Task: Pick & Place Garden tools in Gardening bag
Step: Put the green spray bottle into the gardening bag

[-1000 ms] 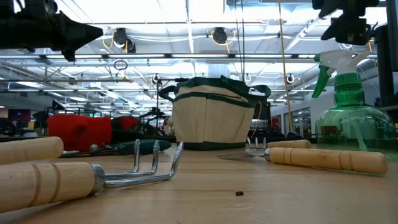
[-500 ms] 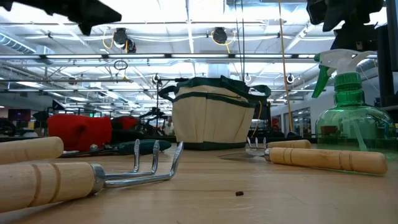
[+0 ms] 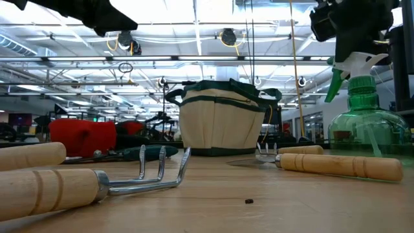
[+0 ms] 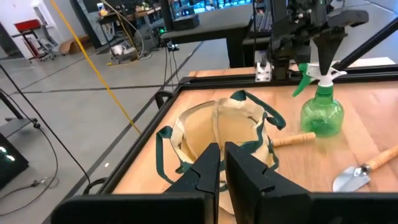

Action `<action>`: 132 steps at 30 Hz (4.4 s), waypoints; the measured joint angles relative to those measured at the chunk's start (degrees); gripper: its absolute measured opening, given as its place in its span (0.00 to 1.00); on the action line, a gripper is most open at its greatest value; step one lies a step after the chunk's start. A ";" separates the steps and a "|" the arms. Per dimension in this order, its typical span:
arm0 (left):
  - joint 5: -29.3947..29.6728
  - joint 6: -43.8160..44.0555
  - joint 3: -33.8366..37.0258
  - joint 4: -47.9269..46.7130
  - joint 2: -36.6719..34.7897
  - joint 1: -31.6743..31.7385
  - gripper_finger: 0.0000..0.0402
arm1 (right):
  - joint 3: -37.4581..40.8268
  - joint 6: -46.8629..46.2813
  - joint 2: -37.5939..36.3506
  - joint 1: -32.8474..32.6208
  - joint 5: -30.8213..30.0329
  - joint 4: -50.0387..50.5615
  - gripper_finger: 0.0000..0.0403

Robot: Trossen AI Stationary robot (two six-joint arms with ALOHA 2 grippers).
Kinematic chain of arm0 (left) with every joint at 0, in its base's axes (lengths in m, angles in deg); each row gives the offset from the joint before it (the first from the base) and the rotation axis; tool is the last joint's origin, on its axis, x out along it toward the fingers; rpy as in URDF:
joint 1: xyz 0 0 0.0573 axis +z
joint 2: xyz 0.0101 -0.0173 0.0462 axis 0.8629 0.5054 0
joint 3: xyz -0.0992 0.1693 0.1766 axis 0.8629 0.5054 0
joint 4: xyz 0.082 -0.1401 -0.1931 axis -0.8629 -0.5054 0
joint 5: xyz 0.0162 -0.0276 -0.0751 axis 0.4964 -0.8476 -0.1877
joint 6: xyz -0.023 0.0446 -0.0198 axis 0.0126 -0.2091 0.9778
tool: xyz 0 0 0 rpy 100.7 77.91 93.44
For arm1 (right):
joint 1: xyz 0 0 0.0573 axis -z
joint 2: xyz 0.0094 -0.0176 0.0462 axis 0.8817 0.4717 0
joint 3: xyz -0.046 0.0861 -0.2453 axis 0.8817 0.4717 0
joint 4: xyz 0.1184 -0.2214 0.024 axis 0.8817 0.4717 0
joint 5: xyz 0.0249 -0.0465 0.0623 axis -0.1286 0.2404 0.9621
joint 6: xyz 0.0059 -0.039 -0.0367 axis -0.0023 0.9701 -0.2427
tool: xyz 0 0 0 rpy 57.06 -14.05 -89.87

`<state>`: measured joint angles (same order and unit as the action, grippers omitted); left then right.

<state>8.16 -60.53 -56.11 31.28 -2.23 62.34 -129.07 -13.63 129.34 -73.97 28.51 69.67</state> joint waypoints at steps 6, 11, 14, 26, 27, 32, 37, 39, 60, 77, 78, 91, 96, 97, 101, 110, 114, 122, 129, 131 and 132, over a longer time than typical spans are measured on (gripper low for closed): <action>0.02 -0.08 0.00 0.02 -0.02 0.00 0.08 | 0.00 0.52 1.66 0.00 0.04 0.17 0.47; 0.02 -1.31 0.00 0.00 -0.02 0.00 0.08 | 0.00 2.39 1.69 0.00 0.04 0.22 0.34; 0.02 -1.31 0.00 0.00 -0.02 0.00 0.08 | 0.00 3.46 1.69 0.00 0.20 0.28 0.22; 0.07 -4.34 0.02 -0.02 -0.02 0.01 0.08 | -0.71 17.25 1.33 0.54 0.12 -6.48 0.10; 0.07 -4.37 0.02 -0.02 -0.02 0.01 0.08 | -0.97 20.18 1.36 0.83 -0.05 -9.35 0.11; 0.07 -4.35 0.02 -0.02 -0.02 0.02 0.08 | -1.49 40.64 1.31 3.05 0.25 -33.30 0.11; 0.07 -4.44 0.04 -0.02 -0.02 0.02 0.08 | -1.49 59.85 0.66 7.85 7.77 -48.43 0.11; 0.05 -4.87 0.04 -0.02 -0.02 0.00 0.08 | -1.53 66.63 0.64 10.48 11.39 -52.04 0.11; 0.55 -4.18 0.04 0.07 -0.02 2.26 0.08 | -17.27 86.18 16.47 35.22 18.41 -23.44 0.11; 0.39 -3.64 0.04 -0.71 -0.02 4.09 0.08 | -18.67 104.97 23.54 37.77 19.79 -14.59 0.11; 0.38 -3.41 0.04 -0.96 -0.02 4.09 0.08 | -18.67 106.97 24.02 37.77 19.79 -14.10 0.11; 0.37 -2.21 0.07 -3.93 -0.02 4.09 0.08 | -18.67 118.31 24.78 31.68 19.83 -19.60 0.11; 0.39 -1.72 0.07 -3.91 -0.02 4.09 0.08 | -18.27 118.48 25.19 31.62 18.09 -19.26 0.11; 0.39 -1.51 0.07 -3.89 -0.02 4.09 0.08 | -17.91 118.62 25.10 31.81 18.18 -19.92 0.11; 0.40 -1.21 0.07 -3.87 -0.02 4.09 0.08 | -16.26 118.25 25.20 32.31 18.13 -20.86 0.11; 0.42 -1.21 0.07 -3.80 -0.02 4.09 0.08 | -12.36 118.15 25.16 33.16 18.32 -26.29 0.11; 0.42 -1.20 0.07 -3.79 -0.02 4.09 0.08 | -10.96 118.64 25.16 33.86 18.09 -28.56 0.11; 0.39 -1.05 0.07 -3.80 -0.02 4.09 0.08 | -10.19 116.25 24.70 34.57 4.76 -28.69 0.11; 0.37 -1.06 0.07 -3.80 -0.02 4.07 0.08 | -10.47 102.45 24.66 34.56 4.18 -30.71 0.11; 0.37 -1.07 0.07 -3.80 -0.02 4.07 0.08 | -10.47 95.74 24.66 34.56 1.98 -30.51 0.11; 0.37 -1.07 0.07 -3.82 -0.02 4.07 0.08 | -10.47 92.37 24.64 34.56 0.65 -30.25 0.11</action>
<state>8.54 -61.61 -56.04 27.46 -2.25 66.41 -139.54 78.74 153.98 -39.42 29.15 39.42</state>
